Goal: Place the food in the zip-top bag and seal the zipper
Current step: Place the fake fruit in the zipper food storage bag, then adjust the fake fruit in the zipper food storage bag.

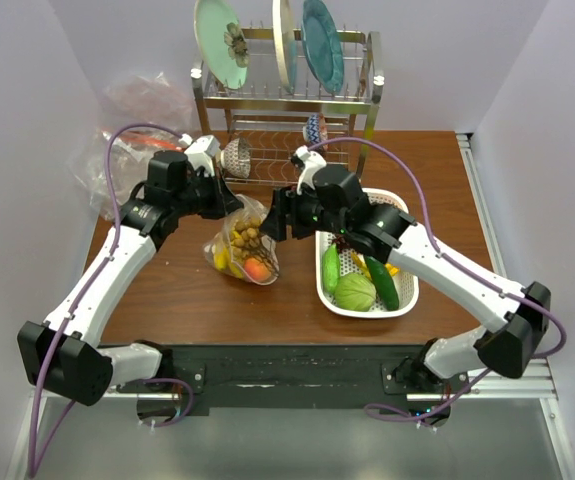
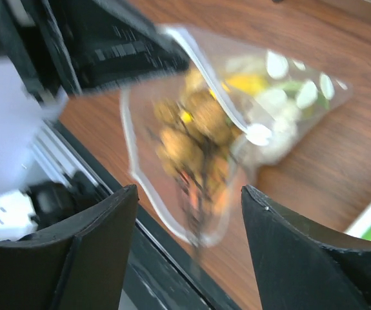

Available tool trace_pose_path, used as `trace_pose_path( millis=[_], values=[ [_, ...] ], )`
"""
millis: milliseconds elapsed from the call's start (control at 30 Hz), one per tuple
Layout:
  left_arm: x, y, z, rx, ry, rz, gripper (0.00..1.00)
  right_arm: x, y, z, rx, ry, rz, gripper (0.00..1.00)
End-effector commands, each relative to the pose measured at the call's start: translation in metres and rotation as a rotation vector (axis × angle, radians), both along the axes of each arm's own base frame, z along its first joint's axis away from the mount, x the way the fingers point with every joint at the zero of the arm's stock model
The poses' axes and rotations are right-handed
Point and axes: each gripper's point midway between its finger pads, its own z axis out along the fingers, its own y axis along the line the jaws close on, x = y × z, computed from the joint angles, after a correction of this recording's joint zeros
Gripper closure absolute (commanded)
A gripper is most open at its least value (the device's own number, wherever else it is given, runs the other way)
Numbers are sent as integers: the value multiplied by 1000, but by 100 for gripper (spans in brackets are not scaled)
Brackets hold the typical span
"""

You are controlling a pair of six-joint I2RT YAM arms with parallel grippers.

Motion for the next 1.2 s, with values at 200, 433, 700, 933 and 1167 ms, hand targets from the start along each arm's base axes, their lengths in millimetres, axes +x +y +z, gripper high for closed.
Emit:
trace_pose_path(
  millis=[200,433,700,933,1167],
  values=[
    [9,-8,42,-61,-105,-12,100,-44,-26,-56,-102,92,130,38],
    [7,-8,38,-54,-97,-16,100,-62,-4,-63,2,158,240,40],
    [7,-7,39,-50,-99,-15,100,-72,9,-74,53,214,284,46],
    [6,-7,40,-49,-100,-15,100,-74,16,-84,52,227,295,51],
    [7,-6,39,-46,-98,-13,100,-78,19,-87,46,241,310,79]
  ],
)
